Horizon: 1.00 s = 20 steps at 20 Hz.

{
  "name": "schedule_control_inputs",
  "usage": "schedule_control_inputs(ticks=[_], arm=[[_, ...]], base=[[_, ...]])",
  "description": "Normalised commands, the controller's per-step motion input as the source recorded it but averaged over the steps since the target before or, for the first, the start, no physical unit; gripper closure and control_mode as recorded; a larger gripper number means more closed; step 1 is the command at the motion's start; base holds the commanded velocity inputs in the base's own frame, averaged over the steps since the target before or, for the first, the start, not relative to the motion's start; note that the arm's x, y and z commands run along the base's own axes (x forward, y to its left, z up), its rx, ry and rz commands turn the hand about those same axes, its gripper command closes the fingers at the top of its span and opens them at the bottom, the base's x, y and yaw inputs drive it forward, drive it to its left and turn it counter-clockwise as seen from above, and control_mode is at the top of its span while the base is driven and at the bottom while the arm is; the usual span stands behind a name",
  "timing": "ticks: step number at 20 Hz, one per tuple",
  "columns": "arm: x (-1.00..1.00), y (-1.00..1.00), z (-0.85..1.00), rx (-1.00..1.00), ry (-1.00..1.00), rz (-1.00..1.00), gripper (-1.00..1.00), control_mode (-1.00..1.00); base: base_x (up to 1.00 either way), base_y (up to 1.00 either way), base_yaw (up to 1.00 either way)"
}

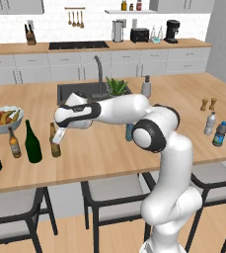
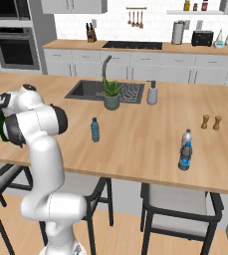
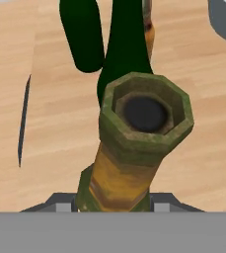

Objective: Move the plastic bottles in the middle to the plastics group, and the glass bottles in the middle to the glass group.

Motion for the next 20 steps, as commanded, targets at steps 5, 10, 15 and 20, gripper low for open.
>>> schedule_control_inputs(ticks=[5, 10, 15, 20], arm=[[0.38, 0.01, 0.00, 0.00, -0.04, 0.05, 1.00, -1.00], [0.31, 0.11, -0.05, 0.00, -0.01, 0.10, 1.00, -1.00], [0.01, 0.18, -0.41, 0.00, -0.05, 0.16, 1.00, -1.00], [0.05, 0.05, -0.23, 0.00, -0.05, 0.11, 1.00, -1.00]], base=[[0.00, 0.00, 0.00], [0.00, 0.00, 0.00], [0.00, 0.00, 0.00], [0.00, 0.00, 0.00]])
